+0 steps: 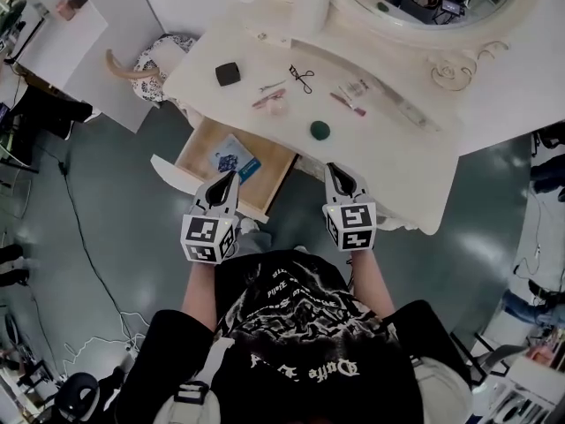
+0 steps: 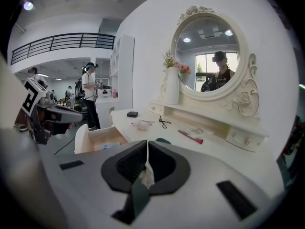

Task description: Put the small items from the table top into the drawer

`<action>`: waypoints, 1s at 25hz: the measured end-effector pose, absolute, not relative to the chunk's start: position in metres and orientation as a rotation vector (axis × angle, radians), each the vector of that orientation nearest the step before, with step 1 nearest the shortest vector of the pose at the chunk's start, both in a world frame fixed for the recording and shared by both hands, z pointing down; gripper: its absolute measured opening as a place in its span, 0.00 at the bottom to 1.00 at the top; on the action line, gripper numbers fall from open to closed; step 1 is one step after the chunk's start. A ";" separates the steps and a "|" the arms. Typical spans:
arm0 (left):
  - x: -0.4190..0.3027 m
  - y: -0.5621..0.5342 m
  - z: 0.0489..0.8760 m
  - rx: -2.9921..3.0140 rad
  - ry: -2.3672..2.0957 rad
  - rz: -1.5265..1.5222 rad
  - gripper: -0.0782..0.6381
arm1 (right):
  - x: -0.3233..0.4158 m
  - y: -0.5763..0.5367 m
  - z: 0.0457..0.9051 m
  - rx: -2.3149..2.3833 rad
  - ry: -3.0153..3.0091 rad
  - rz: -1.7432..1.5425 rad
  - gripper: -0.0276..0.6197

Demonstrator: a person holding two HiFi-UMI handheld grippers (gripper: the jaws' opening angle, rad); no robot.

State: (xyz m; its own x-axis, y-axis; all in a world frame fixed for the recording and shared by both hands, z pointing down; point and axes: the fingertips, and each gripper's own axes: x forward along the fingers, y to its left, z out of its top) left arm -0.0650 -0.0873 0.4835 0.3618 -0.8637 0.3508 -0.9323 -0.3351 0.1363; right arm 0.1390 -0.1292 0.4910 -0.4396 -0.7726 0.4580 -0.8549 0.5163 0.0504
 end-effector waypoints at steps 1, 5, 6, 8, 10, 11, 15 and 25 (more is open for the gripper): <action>-0.068 -0.091 0.484 2.323 -1.576 0.313 0.13 | 0.137 -0.132 0.492 1.349 -2.326 0.270 0.06; -0.084 -0.102 0.486 2.347 -1.535 0.325 0.13 | 0.125 -0.140 0.497 1.392 -2.293 0.300 0.06; -0.088 -0.105 0.487 2.350 -1.527 0.326 0.13 | 0.123 -0.142 0.498 1.401 -2.284 0.306 0.06; -0.096 -0.110 0.488 2.360 -1.510 0.326 0.13 | 0.119 -0.145 0.500 1.427 -2.264 0.319 0.06; -0.103 -0.114 0.489 2.372 -1.489 0.328 0.13 | 0.116 -0.149 0.500 1.460 -2.243 0.331 0.06; -0.107 -0.116 0.490 2.378 -1.478 0.329 0.13 | 0.115 -0.151 0.500 1.476 -2.232 0.335 0.06; -0.120 -0.124 0.491 2.394 -1.444 0.329 0.13 | 0.109 -0.160 0.499 1.514 -2.197 0.335 0.09; -0.125 -0.131 0.497 2.417 -1.377 0.363 0.13 | 0.110 -0.185 0.503 1.517 -2.155 0.383 0.21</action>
State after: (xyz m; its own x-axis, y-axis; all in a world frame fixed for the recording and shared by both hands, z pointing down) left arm -0.1253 -0.1307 0.4968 0.4991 -0.7794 0.3788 -0.8649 -0.4754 0.1613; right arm 0.1099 -0.1846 0.5026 -0.2749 -0.8038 0.5276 -0.9364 0.3483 0.0426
